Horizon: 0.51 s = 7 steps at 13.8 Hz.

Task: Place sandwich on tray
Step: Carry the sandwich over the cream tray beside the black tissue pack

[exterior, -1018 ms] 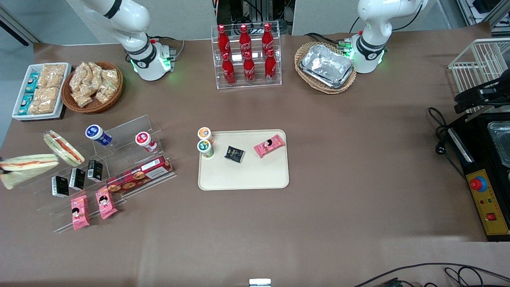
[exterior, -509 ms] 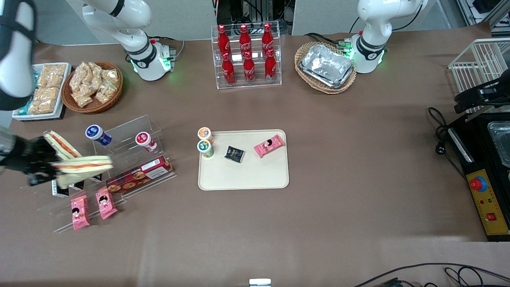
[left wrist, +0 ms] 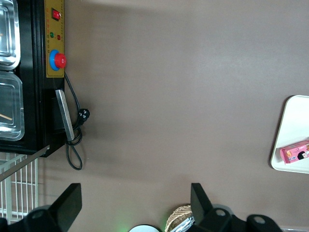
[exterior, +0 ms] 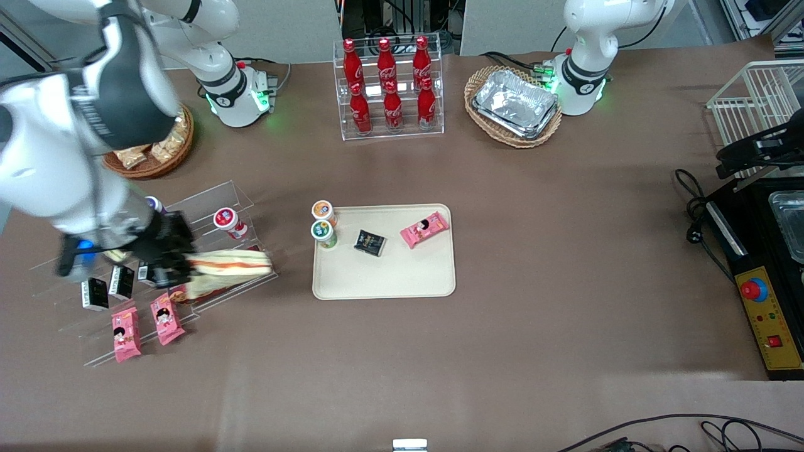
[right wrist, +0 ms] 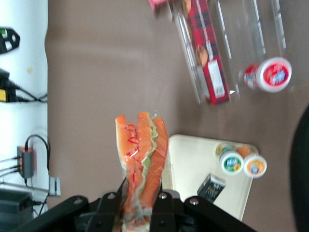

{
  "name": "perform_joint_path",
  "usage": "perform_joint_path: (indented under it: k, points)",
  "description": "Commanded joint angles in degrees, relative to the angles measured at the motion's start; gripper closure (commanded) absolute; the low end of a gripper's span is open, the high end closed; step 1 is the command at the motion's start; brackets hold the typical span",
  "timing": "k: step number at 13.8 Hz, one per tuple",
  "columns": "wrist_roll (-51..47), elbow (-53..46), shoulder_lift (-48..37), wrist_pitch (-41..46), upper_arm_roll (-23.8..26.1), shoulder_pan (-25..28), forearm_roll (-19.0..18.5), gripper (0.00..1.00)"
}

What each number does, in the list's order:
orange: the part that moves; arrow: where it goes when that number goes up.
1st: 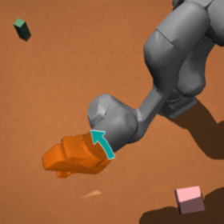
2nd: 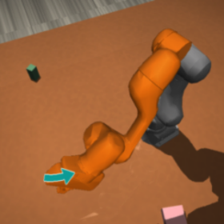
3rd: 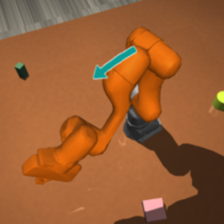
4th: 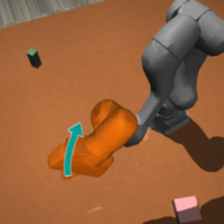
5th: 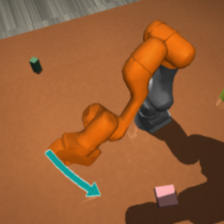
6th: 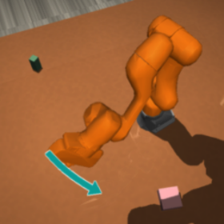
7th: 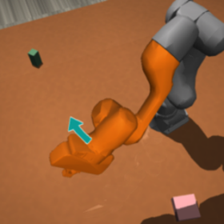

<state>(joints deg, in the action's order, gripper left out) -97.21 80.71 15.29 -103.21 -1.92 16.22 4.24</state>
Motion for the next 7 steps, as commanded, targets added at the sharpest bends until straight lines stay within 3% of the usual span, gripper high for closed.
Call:
perform_joint_path:
  k: [1, 7]
  points:
    - [-9.46, -0.64, 4.47, -4.44, -0.89, 7.48, 0.51, 1.00]
    - [-17.31, 2.25, 12.65, -15.68, -0.89, 15.68, 0.69, 1.00]
